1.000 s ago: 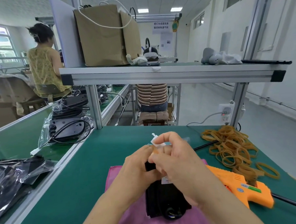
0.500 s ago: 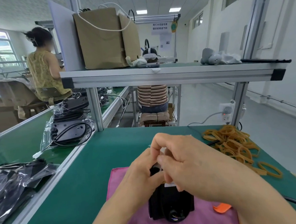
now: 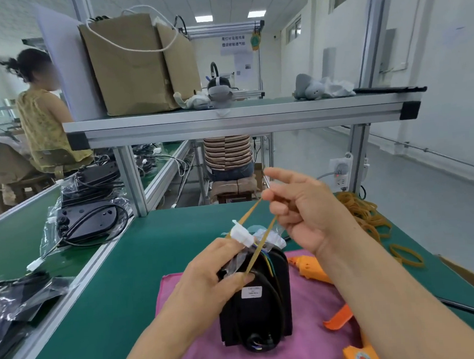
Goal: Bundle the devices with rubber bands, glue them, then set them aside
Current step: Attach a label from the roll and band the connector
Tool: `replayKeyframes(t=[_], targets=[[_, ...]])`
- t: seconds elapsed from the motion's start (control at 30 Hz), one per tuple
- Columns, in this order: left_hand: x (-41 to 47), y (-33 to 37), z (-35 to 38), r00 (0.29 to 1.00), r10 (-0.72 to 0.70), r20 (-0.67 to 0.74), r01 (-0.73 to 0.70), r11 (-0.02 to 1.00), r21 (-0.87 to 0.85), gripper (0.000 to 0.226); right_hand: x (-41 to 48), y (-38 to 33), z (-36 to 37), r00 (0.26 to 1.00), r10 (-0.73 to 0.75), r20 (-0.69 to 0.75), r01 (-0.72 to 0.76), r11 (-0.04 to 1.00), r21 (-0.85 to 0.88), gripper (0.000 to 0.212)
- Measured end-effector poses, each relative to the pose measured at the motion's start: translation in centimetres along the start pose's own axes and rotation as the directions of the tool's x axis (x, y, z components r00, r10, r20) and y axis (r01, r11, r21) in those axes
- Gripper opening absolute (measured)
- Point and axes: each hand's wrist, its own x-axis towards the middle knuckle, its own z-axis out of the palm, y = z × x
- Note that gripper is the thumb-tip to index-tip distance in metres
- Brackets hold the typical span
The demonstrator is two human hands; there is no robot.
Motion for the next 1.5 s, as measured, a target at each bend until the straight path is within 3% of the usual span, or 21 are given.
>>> replayKeyframes(t=[0.23, 0.47, 0.7, 0.97, 1.1, 1.43, 1.5], targets=[[0.0, -0.4, 0.0, 1.000, 0.004, 0.026, -0.004, 1.000, 0.002, 0.050, 0.7, 2.6, -4.8, 0.978, 0.172, -0.116, -0.141, 0.961, 0.238, 0.030], [0.4, -0.5, 0.1, 0.999, -0.040, 0.030, 0.041, 0.999, -0.034, 0.052, -3.4, 7.2, -8.6, 0.947, 0.315, -0.054, -0.277, 0.894, 0.352, 0.037], [0.6, -0.9, -0.1, 0.998, -0.054, 0.034, 0.055, 0.997, -0.046, 0.051, -3.2, 6.8, -6.8, 0.933, 0.359, -0.041, -0.315, 0.864, 0.393, 0.033], [0.6, -1.2, -0.1, 0.998, -0.038, 0.055, 0.042, 0.997, -0.072, 0.051, -3.2, 3.8, -6.7, 0.955, 0.295, 0.030, -0.292, 0.917, 0.271, 0.034], [0.6, -1.2, -0.1, 0.998, -0.034, 0.051, 0.037, 0.997, -0.070, 0.051, -3.0, 4.2, -6.6, 0.941, 0.339, -0.015, -0.330, 0.925, 0.190, 0.030], [0.3, -1.2, 0.0, 0.999, -0.014, 0.048, 0.019, 0.994, -0.105, 0.051, -2.5, 5.1, -6.3, 0.963, 0.161, -0.218, -0.207, 0.955, -0.210, 0.022], [0.5, -1.3, 0.0, 0.999, -0.018, 0.042, 0.022, 0.995, -0.101, 0.051, -2.3, 5.2, -6.3, 0.970, 0.035, -0.239, -0.142, 0.884, -0.445, 0.017]])
